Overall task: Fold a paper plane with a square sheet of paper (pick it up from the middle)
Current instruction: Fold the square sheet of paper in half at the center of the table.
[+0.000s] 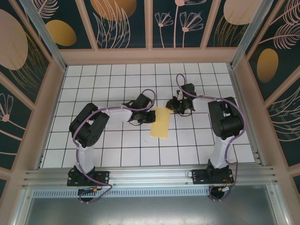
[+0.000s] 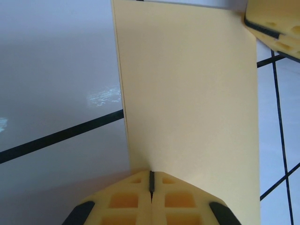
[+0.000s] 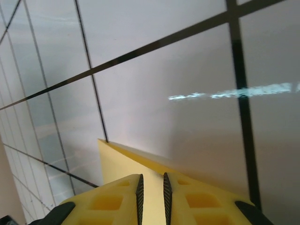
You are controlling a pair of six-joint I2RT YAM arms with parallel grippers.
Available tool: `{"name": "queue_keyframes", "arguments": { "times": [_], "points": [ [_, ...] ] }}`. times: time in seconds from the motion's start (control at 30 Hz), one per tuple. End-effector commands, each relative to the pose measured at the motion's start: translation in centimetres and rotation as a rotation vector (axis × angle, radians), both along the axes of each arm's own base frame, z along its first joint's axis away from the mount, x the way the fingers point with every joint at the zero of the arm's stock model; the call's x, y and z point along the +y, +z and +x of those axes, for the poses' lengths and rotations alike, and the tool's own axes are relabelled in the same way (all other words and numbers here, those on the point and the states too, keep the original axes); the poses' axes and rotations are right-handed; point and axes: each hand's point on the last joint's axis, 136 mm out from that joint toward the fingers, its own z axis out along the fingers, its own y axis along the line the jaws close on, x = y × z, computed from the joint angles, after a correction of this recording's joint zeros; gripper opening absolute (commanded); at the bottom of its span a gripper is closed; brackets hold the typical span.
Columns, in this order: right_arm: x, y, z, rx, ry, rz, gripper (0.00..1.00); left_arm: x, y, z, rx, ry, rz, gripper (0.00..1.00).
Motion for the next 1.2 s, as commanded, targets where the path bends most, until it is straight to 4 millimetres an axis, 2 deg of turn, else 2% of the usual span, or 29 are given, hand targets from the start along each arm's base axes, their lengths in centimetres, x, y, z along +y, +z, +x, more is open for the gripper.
{"name": "queue_keyframes", "arguments": {
  "times": [0.0, 0.07, 0.13, 0.33, 0.43, 0.6, 0.9, 1.0, 1.17],
  "points": [
    [-1.1, -2.3, -0.4, 0.053, -0.015, -0.052, 0.22, 4.0, -5.2, -3.5, 0.135, 0.005, 0.193, 0.00],
    [-1.2, -2.7, -0.7, 0.065, -0.021, -0.051, 0.22, 4.0, -5.2, -3.5, 0.136, 0.006, 0.194, 0.00],
    [-1.1, -2.1, -0.5, 0.053, -0.019, -0.038, 0.22, 4.0, -5.1, -3.5, 0.134, 0.003, 0.193, 0.00],
    [-0.4, 2.8, 1.3, -0.041, -0.017, 0.060, 0.22, 4.2, -5.2, -3.6, 0.135, 0.004, 0.199, 0.00],
    [-0.3, 3.8, 1.8, -0.060, -0.008, 0.052, 0.23, 4.2, -5.3, -3.7, 0.135, 0.004, 0.201, 0.00],
    [-0.2, 2.6, 1.1, -0.029, -0.010, 0.057, 0.23, 4.1, -5.0, -3.4, 0.128, 0.008, 0.197, 0.00],
    [-1.6, -1.9, 0.0, 0.072, -0.046, -0.034, 0.22, 4.1, -5.0, -3.5, 0.130, 0.006, 0.198, 0.00],
    [-1.9, -1.6, 0.1, 0.062, -0.052, -0.053, 0.22, 4.1, -4.9, -3.5, 0.128, 0.008, 0.198, 0.00],
    [-1.8, 1.7, 0.9, -0.005, -0.037, -0.055, 0.23, 4.2, -4.9, -3.5, 0.128, 0.010, 0.198, 0.00]
  ]
}}
